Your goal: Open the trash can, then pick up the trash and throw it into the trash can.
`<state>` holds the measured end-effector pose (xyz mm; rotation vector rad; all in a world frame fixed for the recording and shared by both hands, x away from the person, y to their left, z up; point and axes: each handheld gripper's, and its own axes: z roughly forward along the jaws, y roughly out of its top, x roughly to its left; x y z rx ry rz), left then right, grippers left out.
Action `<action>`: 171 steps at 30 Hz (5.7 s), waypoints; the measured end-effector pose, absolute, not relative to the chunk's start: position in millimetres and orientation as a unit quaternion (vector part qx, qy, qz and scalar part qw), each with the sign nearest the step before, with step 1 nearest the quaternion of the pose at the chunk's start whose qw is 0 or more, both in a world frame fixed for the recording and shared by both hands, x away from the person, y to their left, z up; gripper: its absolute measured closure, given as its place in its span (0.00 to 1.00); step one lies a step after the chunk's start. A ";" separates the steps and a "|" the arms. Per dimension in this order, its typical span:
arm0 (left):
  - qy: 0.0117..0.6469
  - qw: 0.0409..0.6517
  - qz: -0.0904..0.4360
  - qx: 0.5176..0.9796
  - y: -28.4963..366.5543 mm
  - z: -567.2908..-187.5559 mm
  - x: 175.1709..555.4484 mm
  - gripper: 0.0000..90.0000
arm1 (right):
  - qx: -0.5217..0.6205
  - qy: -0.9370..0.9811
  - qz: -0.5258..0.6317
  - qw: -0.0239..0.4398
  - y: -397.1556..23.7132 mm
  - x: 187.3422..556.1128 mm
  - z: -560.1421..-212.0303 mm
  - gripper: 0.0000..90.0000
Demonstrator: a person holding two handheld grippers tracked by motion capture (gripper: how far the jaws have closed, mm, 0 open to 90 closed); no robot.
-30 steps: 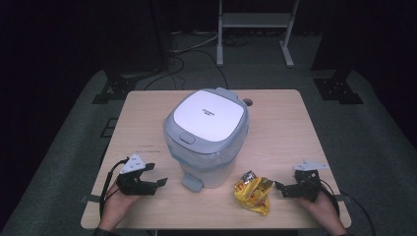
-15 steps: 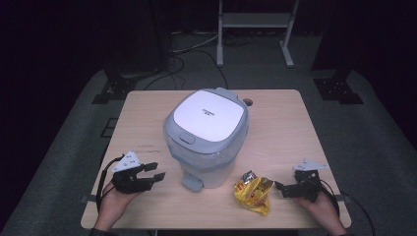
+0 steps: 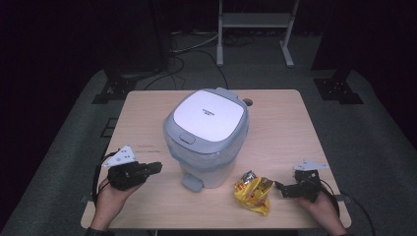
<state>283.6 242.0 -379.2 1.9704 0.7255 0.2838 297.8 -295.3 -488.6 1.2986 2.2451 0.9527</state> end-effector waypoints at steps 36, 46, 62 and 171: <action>0.200 0.567 0.072 0.796 228.6 -299.6 286.6 1.00 | 0.462 0.798 0.339 0.188 -295.3 297.8 -488.6 0.00; 0.184 0.578 0.070 0.792 224.2 -284.9 289.3 1.00 | 0.462 0.798 0.339 0.188 -295.3 297.8 -488.6 0.00; 0.162 0.592 0.070 0.786 210.0 -268.4 295.3 1.00 | 0.461 0.798 0.339 0.188 -295.3 297.8 -488.6 0.00; 0.217 0.551 0.112 0.798 236.6 -319.8 279.3 0.32 | 0.457 0.801 0.340 0.186 -297.3 295.7 -488.6 0.00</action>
